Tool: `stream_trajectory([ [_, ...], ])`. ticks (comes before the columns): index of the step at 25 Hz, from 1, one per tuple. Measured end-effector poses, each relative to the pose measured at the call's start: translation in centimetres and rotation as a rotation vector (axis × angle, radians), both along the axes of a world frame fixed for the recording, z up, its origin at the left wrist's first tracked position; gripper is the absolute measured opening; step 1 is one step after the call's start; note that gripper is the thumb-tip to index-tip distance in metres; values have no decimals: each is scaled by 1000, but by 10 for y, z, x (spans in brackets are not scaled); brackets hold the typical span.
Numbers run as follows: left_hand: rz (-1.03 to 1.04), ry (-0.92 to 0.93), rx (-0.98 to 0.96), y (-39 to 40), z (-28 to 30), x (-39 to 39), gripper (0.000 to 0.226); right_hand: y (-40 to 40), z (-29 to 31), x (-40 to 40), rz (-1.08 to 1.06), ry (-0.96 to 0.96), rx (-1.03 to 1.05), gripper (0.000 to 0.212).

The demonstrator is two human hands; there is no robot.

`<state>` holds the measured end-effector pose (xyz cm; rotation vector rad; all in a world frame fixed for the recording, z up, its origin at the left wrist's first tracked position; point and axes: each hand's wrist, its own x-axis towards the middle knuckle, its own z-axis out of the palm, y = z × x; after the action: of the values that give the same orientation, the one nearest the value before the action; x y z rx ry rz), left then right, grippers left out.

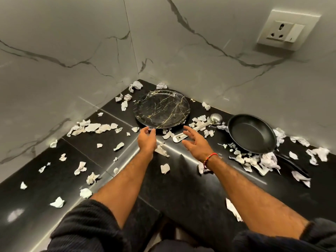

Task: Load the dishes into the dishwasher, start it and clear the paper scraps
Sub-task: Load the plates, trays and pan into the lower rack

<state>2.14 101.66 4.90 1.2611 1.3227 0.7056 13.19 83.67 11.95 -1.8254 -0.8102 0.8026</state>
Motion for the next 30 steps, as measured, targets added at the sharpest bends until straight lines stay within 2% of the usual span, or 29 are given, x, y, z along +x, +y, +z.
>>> stream_trajectory([
  [3,7,68,-86,39,-12,22,67,19,-6,16,-50,18,-23,59],
  [5,23,119,-133,54,-15,31,71,28,-13,23,-60,19,-30,58],
  [10,-11,419,-95,74,-27,44,70,31,-31,36,-59,49,-64,54],
  [13,32,324,-79,72,-38,37,70,30,-36,35,-65,65,-65,53],
  [15,89,168,-59,63,-37,29,59,30,-33,31,-65,54,-48,53],
  [18,166,-112,-88,45,-15,10,56,19,-25,27,-69,35,-9,53],
  [21,176,-227,-79,33,22,-16,60,0,-23,28,-111,65,49,55],
  [27,-117,-247,207,-44,109,-63,39,-63,-15,23,-427,255,193,71],
  [30,-250,-297,233,-95,136,-67,29,-108,-6,25,-511,266,297,66],
])
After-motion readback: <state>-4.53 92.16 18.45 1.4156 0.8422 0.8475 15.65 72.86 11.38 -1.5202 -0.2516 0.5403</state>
